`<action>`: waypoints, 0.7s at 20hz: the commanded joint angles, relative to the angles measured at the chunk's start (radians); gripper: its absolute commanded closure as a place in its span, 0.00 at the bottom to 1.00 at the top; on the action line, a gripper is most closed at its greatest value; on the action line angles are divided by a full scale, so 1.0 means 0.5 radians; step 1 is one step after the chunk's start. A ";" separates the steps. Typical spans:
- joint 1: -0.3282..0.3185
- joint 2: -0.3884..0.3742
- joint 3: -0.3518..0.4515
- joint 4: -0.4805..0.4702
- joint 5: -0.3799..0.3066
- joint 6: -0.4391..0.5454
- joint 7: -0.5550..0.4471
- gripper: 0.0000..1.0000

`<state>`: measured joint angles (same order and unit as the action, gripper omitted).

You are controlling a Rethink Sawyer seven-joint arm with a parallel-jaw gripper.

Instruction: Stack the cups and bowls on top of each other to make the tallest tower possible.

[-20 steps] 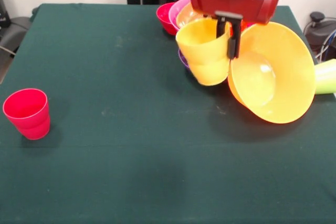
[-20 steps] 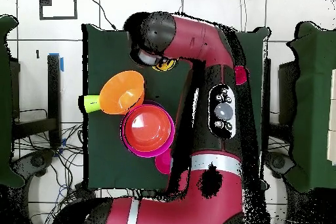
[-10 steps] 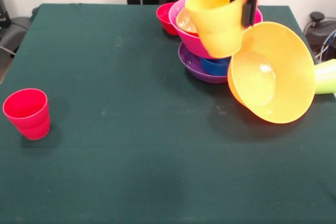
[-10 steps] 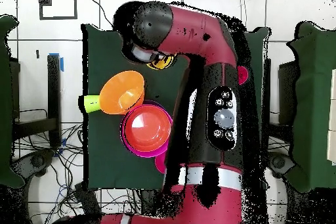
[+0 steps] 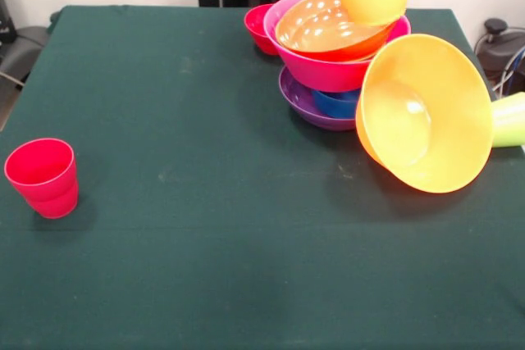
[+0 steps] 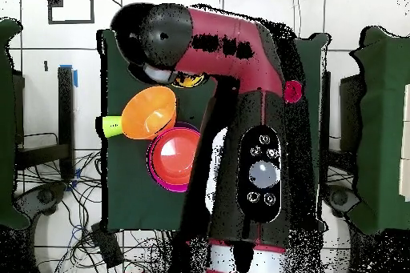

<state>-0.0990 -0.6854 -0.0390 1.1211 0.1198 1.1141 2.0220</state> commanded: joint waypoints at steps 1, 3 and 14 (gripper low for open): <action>0.064 -0.080 -0.006 0.389 0.000 0.047 0.296 1.00; 0.068 -0.100 -0.017 0.441 0.009 0.002 0.289 1.00; 0.012 -0.145 -0.007 0.765 0.037 -0.345 0.177 1.00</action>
<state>-0.0827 -0.7764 -0.0787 1.2969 0.1415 1.0659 2.0220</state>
